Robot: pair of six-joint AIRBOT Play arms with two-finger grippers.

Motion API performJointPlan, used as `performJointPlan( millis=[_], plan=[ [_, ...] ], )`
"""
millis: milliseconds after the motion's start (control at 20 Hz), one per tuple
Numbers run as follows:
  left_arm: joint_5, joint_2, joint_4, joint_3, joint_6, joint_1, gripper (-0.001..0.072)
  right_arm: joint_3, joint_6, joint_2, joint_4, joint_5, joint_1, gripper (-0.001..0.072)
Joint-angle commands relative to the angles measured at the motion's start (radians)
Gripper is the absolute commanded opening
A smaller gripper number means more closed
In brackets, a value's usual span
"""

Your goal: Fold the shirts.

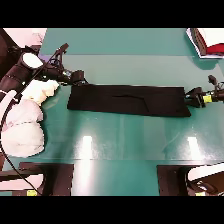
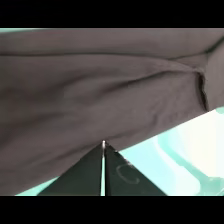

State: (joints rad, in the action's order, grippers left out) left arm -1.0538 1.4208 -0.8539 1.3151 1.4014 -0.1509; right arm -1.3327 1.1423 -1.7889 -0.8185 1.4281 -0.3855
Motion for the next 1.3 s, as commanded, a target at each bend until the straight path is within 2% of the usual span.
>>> performJointPlan(
  millis=[0, 150, 250, 300, 550, 650, 750, 850, 1050, 1250],
  plan=[
    [-0.001, 0.000, -0.002, 0.001, 0.014, -0.024, 0.0025, 0.005, -0.047, -0.022, 0.014, -0.013, 0.051, 0.0484],
    [0.028, 0.010, -0.007, 0.001, 0.040, -0.062, 0.0025, 0.005, -0.097, -0.008, 0.011, 0.001, 0.095, 0.0177],
    [0.054, 0.040, -0.006, 0.003, 0.040, -0.105, 0.0024, 0.005, -0.124, 0.017, 0.012, 0.013, 0.103, 0.0049],
    [0.067, 0.064, -0.005, 0.006, 0.040, -0.127, 0.0024, 0.005, -0.122, 0.038, 0.014, 0.013, 0.103, 0.0014],
    [0.073, 0.267, 0.001, 0.205, 0.051, -0.232, 0.0024, -0.017, -0.015, 0.221, 0.016, 0.032, 0.124, 0.0013],
    [0.069, 0.370, 0.001, 0.329, 0.051, -0.273, 0.0024, -0.100, 0.026, 0.272, 0.019, 0.095, 0.169, 0.0012],
    [0.050, 0.461, 0.001, 0.428, 0.071, -0.302, 0.0024, -0.200, 0.098, 0.299, 0.085, 0.124, 0.227, 0.0012],
    [0.032, 0.547, 0.001, 0.510, 0.095, -0.330, 0.0024, -0.300, 0.135, 0.301, 0.173, 0.129, 0.291, 0.0012],
    [0.039, 0.648, 0.002, 0.579, 0.113, -0.373, 0.0024, -0.477, 0.188, 0.267, 0.180, 0.116, 0.454, 0.0012],
    [0.055, 0.674, -0.001, 0.579, 0.113, -0.379, 0.0024, -0.639, 0.212, 0.186, 0.179, 0.117, 0.601, 0.0012]
  ],
)
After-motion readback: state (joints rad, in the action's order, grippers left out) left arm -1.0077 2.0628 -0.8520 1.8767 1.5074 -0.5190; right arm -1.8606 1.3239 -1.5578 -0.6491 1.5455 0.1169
